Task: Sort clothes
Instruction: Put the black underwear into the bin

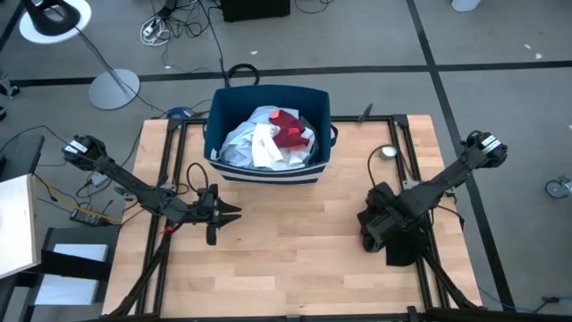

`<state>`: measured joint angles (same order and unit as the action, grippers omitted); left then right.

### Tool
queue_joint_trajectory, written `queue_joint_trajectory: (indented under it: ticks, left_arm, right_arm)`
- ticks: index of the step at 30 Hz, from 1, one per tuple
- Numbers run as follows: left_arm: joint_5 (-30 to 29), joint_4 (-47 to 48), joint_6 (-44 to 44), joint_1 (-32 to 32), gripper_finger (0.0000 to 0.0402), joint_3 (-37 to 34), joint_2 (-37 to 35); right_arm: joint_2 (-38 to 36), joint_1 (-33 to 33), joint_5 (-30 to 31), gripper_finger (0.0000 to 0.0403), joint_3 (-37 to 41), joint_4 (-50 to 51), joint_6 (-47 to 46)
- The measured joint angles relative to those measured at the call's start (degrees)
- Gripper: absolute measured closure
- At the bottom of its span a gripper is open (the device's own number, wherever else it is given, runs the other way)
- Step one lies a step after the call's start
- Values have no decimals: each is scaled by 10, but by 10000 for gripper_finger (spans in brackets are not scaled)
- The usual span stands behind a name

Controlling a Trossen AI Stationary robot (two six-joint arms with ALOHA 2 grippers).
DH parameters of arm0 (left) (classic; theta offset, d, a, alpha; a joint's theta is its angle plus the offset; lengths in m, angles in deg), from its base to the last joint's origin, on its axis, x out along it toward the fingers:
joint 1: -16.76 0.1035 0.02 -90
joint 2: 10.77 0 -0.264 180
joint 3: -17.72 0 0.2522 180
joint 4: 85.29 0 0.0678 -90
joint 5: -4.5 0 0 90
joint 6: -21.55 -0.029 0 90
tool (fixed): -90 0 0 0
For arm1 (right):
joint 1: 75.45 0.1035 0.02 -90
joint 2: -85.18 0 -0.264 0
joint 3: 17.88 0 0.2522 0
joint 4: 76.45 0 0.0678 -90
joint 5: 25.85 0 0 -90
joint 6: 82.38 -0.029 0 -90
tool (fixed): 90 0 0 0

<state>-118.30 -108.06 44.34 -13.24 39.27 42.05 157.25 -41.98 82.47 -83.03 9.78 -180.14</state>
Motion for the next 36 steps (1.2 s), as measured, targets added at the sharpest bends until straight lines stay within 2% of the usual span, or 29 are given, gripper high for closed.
queue_joint_trajectory:
  ticks: [5,10,14,18,24,27,32,36]
  left_arm:
    - [0,-1,1,0,298,0,0]
    - [0,-1,1,0,298,0,0]
    - [0,-1,1,0,298,0,0]
    - [0,-1,1,0,298,0,0]
    - [0,-1,1,0,298,0,0]
    - [0,-1,1,0,298,0,0]
    - [0,-1,1,0,298,0,0]
    - [0,0,1,0,298,0,0]
  right_arm:
    - [0,-6,89,399,-145,99,44]
    - [0,-16,214,400,-284,121,143]
    - [0,-35,302,401,-377,74,272]
    - [0,-66,351,401,-449,-46,466]
    - [0,-131,346,402,-490,-353,804]
    - [0,-164,328,402,-490,-492,934]
    - [10,-212,321,402,-490,-624,1047]
    - [31,-256,246,402,-490,-688,1069]
